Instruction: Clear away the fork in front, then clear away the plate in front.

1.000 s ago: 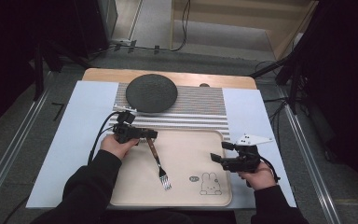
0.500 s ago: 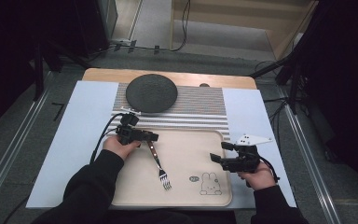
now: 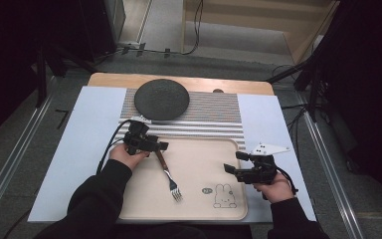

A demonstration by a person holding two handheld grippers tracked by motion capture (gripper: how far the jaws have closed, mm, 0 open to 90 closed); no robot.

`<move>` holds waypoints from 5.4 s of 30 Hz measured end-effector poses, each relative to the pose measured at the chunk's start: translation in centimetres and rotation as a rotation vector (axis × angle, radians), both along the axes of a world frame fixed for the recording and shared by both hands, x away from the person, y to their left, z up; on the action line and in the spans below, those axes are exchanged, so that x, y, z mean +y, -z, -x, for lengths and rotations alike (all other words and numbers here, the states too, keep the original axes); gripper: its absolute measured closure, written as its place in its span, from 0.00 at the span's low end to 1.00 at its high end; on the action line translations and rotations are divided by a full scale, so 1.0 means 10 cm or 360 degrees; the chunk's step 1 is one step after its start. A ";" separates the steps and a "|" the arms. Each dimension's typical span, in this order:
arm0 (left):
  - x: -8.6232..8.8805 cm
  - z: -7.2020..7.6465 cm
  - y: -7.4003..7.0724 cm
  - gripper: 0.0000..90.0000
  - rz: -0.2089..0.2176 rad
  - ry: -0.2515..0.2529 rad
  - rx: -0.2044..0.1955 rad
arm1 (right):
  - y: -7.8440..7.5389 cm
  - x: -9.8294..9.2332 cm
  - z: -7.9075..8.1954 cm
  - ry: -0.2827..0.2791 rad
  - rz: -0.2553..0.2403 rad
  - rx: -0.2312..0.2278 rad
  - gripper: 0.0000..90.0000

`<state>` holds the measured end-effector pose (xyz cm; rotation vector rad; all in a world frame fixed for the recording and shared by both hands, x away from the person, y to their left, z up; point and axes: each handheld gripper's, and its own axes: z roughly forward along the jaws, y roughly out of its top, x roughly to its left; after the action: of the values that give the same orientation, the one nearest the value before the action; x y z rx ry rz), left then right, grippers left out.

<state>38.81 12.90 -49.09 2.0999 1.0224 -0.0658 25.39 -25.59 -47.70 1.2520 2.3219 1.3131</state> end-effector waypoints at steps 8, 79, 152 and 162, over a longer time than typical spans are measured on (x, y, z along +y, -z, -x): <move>-0.02 0.12 -0.16 0.37 0.0079 0.0085 0.0007 | 0.00 -0.01 0.00 0.0007 -0.0007 -0.0007 0.30; 0.31 0.50 -0.01 0.99 -0.0200 0.0379 0.0223 | 0.00 0.04 -0.05 -0.0013 0.0016 -0.0018 0.30; 0.85 0.41 -0.38 0.32 0.0269 0.0055 -0.0155 | 0.03 -0.05 0.04 0.0014 0.0029 0.0001 0.29; 0.74 0.35 -0.40 0.33 0.0227 0.0073 -0.0187 | 0.04 -0.09 0.09 0.0030 0.0012 0.0013 0.29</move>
<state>35.35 20.26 -45.09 1.9738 0.8739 -0.0365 24.52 -26.46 -48.09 1.2763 2.3127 1.2946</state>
